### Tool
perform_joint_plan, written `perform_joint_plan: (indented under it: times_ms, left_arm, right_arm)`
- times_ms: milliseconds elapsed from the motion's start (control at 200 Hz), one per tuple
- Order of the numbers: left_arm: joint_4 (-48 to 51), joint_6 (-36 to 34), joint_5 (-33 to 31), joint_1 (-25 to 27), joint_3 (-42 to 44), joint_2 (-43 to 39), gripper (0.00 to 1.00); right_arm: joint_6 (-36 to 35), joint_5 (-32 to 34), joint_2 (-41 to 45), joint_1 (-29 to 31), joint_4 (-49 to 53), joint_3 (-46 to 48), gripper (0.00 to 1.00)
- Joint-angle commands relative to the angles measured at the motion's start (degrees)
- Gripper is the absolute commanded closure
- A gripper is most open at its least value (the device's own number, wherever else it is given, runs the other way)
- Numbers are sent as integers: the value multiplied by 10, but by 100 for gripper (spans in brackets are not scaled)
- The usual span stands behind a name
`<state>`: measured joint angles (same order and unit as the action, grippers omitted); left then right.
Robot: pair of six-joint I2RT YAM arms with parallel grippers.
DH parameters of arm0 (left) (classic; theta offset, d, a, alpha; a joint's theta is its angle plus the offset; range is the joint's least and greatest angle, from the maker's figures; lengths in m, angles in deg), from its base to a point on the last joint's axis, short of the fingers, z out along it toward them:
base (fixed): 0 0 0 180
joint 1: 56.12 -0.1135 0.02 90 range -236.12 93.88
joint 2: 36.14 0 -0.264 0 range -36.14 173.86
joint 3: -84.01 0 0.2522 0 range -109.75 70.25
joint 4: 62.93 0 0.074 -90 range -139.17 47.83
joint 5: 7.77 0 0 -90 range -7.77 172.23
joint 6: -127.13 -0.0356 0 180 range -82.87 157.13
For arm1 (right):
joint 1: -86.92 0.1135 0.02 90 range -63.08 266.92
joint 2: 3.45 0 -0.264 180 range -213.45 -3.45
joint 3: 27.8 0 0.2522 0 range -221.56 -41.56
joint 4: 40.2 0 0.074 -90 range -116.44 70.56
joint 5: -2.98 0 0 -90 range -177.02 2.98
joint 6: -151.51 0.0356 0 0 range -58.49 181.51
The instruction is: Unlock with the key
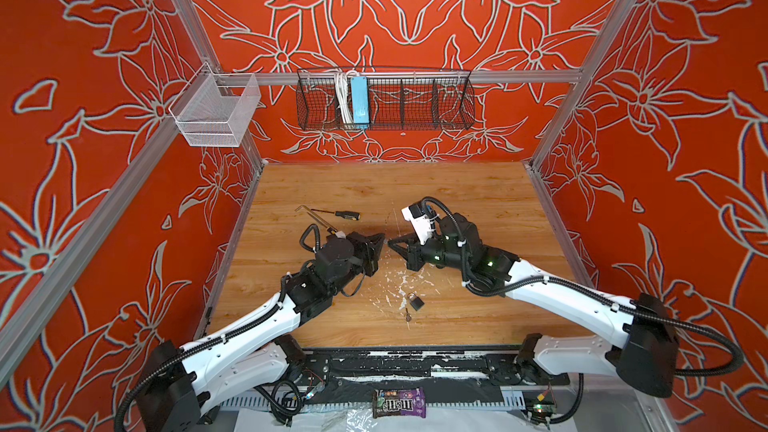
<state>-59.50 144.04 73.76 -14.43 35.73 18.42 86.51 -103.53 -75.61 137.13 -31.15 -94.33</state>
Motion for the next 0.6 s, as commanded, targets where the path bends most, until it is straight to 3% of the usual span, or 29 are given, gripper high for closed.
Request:
perform_joint_plan:
  times_ms: [0,165,230,425,595]
  left_arm:
    - [-1,-3,-7,2,8,-10,98]
    - [-11,-26,-8,2,8,-9,100]
    - [-12,-50,-11,2,5,-11,100]
    - [10,-180,-5,-7,4,-31,100]
    - [-8,-304,8,-15,17,-51,100]
  right_arm:
    - [8,6,10,4,-3,0,100]
    - [1,13,14,5,16,-7,100]
    - [-3,16,18,4,32,-11,85]
    - [17,12,53,2,69,7,58]
    - [78,-37,65,-5,111,-3,51]
